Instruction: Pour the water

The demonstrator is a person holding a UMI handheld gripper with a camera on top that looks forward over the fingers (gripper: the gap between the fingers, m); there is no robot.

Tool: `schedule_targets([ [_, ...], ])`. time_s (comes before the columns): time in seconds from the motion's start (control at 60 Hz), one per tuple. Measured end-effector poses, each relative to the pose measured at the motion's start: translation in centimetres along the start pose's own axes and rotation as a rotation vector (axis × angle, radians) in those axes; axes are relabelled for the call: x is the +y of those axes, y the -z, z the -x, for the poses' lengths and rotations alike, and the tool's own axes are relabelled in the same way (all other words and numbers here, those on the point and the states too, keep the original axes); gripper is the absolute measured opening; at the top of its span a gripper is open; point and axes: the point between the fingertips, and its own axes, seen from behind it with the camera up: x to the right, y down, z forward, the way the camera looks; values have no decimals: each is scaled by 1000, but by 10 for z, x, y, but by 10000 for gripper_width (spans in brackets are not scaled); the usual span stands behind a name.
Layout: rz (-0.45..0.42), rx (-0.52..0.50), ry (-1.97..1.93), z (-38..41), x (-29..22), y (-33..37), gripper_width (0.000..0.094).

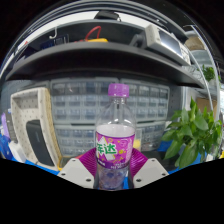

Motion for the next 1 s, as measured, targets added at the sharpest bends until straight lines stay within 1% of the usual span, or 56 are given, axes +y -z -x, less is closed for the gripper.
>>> schedule_targets([
  [0.117,52,12,12,-19,46,-11,397],
  [0.233,64,1,40,-26,76,-17,395],
  [0.3,85,14,54,-30,95,-20,393],
  [0.317,93,14,53,-31,101,-20,455],
  [0.333,65,14,52,-32,98,-21,453],
  [0.35,40,16,49,-32,96,-20,402],
  [0.367,36,15,45,-31,97,-20,416],
  [0.4,19,18,40,-32,97,-15,402],
  [0.5,-7,14,46,-31,100,-10,403],
  [0.583,-19,16,31,-32,98,-5,429],
  [0.6,-17,16,30,-32,98,-4,452],
  [0.617,-17,15,31,-33,97,-5,447],
  [0.683,-8,18,22,-34,98,-7,491],
  [0.733,3,38,5,-38,98,-7,524],
  [0.75,11,45,2,-39,99,-8,545],
  [0.783,26,43,-5,-38,103,-8,640],
  [0.833,71,37,-10,-36,112,-5,669],
  [0.883,97,31,-3,-33,121,2,690],
  [1.0,132,15,8,-23,138,35,687],
])
